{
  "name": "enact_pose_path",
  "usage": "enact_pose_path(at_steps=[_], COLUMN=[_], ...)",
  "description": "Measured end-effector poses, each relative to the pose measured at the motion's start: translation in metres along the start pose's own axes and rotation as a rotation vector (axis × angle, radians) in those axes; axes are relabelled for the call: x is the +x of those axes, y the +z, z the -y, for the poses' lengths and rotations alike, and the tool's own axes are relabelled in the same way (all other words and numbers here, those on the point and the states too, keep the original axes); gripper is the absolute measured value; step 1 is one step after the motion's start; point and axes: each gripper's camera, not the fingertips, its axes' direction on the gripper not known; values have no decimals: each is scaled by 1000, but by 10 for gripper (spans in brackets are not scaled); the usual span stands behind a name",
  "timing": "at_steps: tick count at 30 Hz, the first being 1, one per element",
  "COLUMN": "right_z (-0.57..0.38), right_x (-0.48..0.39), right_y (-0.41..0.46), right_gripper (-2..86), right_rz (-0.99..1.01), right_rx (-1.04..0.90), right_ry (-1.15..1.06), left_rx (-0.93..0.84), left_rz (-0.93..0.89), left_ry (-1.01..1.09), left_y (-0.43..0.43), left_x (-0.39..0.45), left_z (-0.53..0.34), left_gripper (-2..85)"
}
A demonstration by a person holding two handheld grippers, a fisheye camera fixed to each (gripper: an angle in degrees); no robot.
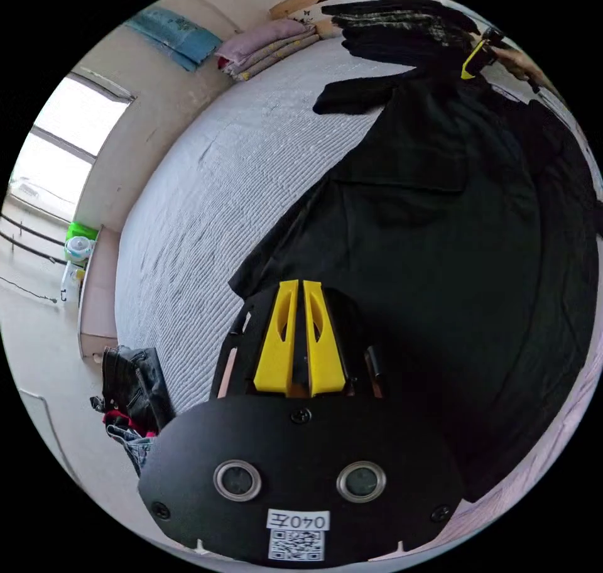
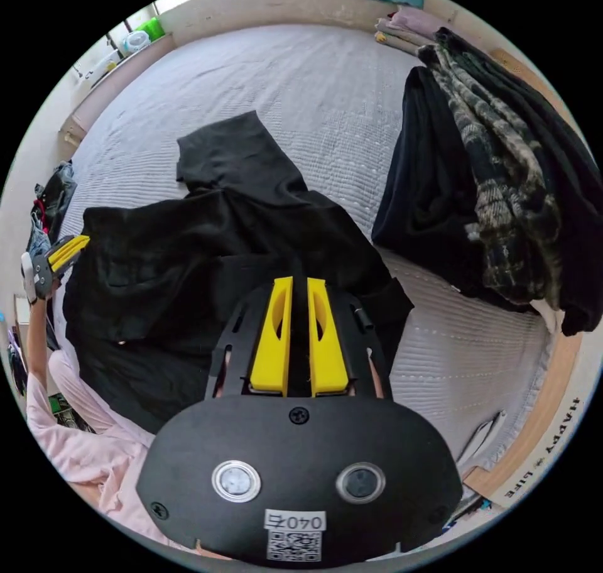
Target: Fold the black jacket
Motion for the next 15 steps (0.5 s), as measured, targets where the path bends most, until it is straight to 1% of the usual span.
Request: enact_pose_path(at_steps=[1,2,3,4,5,6,7,8,9,11,15], right_z=[-4,-15,-19,-23,-26,-27,-29,-26,-24,-4,38], right_x=[6,13,17,23,26,25,20,13,8,-10,-30], right_y=[18,13,9,6,-4,-13,-34,-55,-64,-86,-85], right_gripper=[33,26,17,1,-3,-5,-6,-6,-5,1,37], right_rz=[-44,-20,-25,-51,-68,-84,-122,-141,-139,-95,-63], right_rx=[-118,-74,-81,-145,-166,-147,-71,1,31,108,106], right_ry=[-11,-26,-16,-31,-45,-49,-69,-96,-111,-178,-218], left_rx=[25,21,8,-1,1,48,76,113,121,113,21], left_rz=[-27,-49,-66,-58,-2,39,40,12,-17,-51,-146], left_ry=[-6,-22,-41,-57,-94,-137,-158,-194,-209,-171,-41], left_y=[-1,-1,-2,-3,-8,-18,-23,-30,-31,-26,5], left_x=[-4,-12,-20,-25,-36,-50,-57,-73,-86,-96,-99], left_z=[1,3,5,5,5,3,2,3,8,21,60], left_gripper=[-15,-15,-14,-14,-13,-13,-12,-9,-6,9,59])
